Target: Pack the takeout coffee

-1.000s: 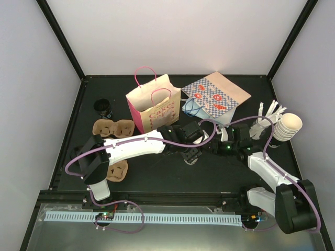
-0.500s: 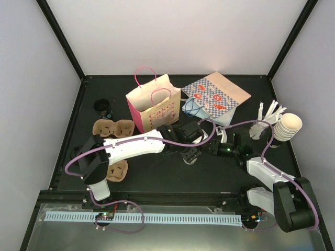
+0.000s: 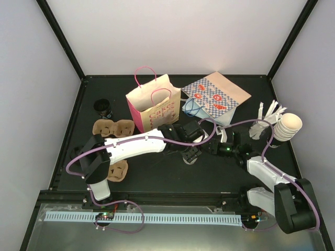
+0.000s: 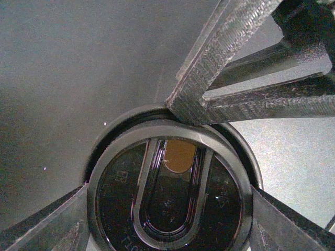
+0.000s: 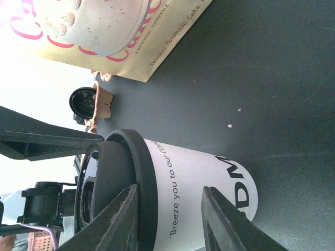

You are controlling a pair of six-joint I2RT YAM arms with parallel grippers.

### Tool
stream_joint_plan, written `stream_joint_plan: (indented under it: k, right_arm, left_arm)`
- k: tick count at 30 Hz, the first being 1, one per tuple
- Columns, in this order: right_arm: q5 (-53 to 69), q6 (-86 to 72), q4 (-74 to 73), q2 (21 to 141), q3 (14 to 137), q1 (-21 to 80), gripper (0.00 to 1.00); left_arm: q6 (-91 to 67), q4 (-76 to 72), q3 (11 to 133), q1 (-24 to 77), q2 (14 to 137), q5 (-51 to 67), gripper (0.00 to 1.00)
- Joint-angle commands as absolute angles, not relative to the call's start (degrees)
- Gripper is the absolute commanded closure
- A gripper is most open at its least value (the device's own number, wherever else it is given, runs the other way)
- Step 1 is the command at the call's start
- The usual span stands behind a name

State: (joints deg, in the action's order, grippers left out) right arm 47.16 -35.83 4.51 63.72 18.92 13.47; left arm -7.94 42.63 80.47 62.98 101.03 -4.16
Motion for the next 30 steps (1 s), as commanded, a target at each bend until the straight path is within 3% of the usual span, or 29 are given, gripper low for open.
stream_joint_plan:
  k: [1,19,30]
  right_arm:
    - [36.66,-32.87,-12.83,65.91,16.31,16.57,0.64]
    - [37.84,-39.54,-12.42,60.38,21.09,28.12,0.63]
    - [33.69,-35.02,-17.87,59.91,25.72,28.30,0.63]
  left_arm:
    - [-8.91,47.34,79.50,63.94,106.62,3.88,0.22]
    - [-8.17,47.29,72.28,63.82,96.20,0.90,0.23]
    - [-8.52,45.88,71.54,63.90,96.77,1.65,0.22]
